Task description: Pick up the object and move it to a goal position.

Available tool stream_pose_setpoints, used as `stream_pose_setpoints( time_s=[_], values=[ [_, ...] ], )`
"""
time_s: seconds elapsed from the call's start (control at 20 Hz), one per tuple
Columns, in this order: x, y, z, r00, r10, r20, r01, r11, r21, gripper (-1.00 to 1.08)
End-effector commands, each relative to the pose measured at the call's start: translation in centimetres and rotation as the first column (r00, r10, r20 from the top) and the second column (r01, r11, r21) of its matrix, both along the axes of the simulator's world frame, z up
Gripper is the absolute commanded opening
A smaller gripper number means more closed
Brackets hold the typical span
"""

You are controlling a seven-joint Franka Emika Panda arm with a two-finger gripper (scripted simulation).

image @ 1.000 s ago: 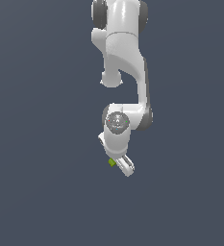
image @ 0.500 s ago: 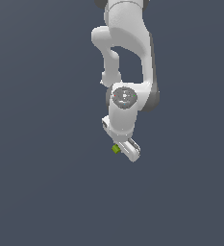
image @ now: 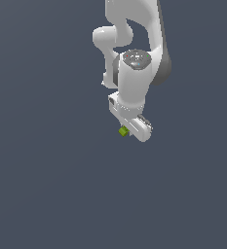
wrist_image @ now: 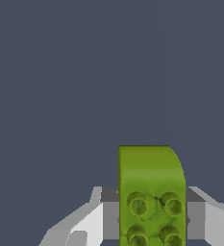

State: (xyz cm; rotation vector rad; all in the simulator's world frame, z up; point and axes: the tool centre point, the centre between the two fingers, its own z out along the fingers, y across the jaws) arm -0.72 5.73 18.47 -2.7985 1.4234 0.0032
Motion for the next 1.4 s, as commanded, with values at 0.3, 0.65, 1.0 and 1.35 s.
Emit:
stream_pose_setpoints(
  time_s=[0.3, 0.65, 1.0, 1.35],
  values=[
    [-4.1, 2.0, 7.7, 1.000, 0.000, 0.001, 0.000, 1.000, -0.002, -1.00],
    [-7.1, 3.6, 13.8, 1.000, -0.001, 0.001, 0.001, 1.000, -0.004, -1.00],
    [-9.1, 4.7, 18.0, 1.000, -0.001, 0.002, 0.001, 1.000, -0.004, -1.00],
    [-9.7, 5.3, 19.6, 1.000, 0.000, 0.001, 0.000, 1.000, -0.003, -1.00]
  ],
)
